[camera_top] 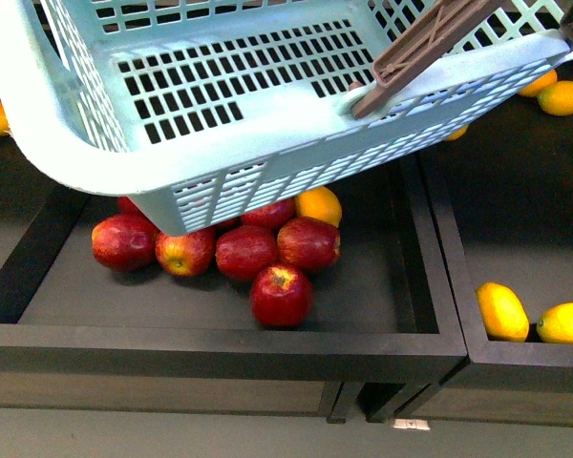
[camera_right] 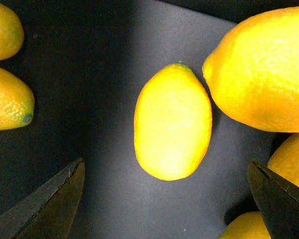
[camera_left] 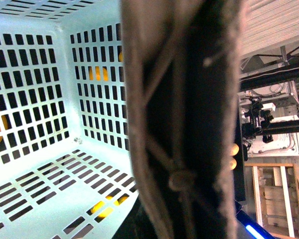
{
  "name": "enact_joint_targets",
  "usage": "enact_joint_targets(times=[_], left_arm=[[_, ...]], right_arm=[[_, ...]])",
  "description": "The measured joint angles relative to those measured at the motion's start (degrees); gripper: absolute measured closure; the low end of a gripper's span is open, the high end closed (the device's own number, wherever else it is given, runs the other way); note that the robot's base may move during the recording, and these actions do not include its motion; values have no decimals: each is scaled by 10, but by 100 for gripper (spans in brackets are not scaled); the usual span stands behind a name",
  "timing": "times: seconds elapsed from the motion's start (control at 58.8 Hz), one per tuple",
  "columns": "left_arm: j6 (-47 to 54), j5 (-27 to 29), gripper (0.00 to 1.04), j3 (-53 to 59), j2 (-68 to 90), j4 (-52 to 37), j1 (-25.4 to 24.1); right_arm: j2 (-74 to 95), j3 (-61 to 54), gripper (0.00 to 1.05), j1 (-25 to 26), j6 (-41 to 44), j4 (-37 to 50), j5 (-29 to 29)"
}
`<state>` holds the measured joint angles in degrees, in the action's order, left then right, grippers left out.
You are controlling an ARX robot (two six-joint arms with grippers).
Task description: Pick lemon and mango into basket
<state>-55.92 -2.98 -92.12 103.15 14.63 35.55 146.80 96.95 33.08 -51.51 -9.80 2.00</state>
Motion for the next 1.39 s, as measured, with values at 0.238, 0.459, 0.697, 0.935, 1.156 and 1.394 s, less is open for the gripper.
enact_joint_targets(times=[0.238, 0.459, 0.697, 0.935, 1.156, 1.394], left_arm=[[0, -1, 100, 0, 0, 0, 0], [0, 0, 100, 0, 0, 0, 0], [0, 0, 100, 0, 0, 0, 0], [0, -1, 100, 0, 0, 0, 0], [0, 0, 100, 0, 0, 0, 0], [0, 0, 100, 0, 0, 0, 0]], right_arm=[[14, 19, 9, 0, -1, -5, 4], [34, 36, 9, -2, -5, -21, 4], [42, 37, 9, -3, -8, -28, 9], [60, 75, 9, -3, -8, -42, 16], [103, 126, 9, -4, -8, -70, 25], [131, 168, 14, -5, -5, -86, 29]])
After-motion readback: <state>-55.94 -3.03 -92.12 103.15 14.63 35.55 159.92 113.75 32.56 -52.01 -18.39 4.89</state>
